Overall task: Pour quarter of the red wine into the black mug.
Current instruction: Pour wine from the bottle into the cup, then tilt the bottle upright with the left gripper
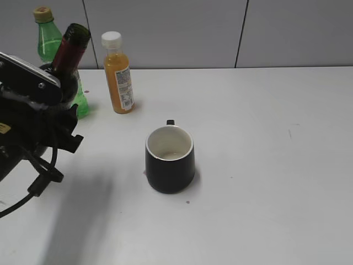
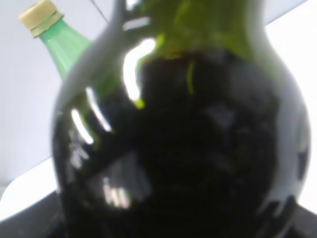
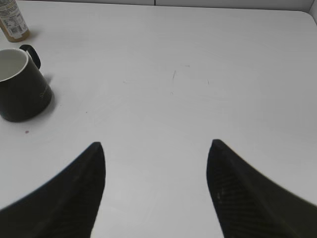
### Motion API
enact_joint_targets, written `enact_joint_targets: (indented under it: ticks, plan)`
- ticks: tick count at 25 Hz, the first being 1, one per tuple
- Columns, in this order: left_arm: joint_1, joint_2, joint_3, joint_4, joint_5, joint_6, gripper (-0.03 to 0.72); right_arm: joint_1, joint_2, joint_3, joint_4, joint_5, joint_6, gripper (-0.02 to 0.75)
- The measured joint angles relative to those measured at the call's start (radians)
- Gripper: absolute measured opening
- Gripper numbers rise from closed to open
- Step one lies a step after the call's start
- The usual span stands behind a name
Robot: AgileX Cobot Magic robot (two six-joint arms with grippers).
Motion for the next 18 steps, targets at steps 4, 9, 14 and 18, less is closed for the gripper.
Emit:
enact_joint_targets:
  ticks: [4, 9, 14, 18]
  plan:
    - [-0.019, 0.000, 0.000, -0.026, -0.010, 0.036, 0.542, 0.000, 0.000, 0.000, 0.000, 0.000, 0.000, 0.494]
    - [-0.063, 0.000, 0.000, -0.072, -0.047, 0.119, 0.542, 0.000, 0.000, 0.000, 0.000, 0.000, 0.000, 0.494]
    - [-0.067, 0.000, -0.012, -0.123, -0.059, 0.183, 0.541, 0.000, 0.000, 0.000, 0.000, 0.000, 0.000, 0.494]
    - [-0.068, 0.004, -0.053, -0.177, -0.062, 0.281, 0.541, 0.000, 0.000, 0.000, 0.000, 0.000, 0.000, 0.494]
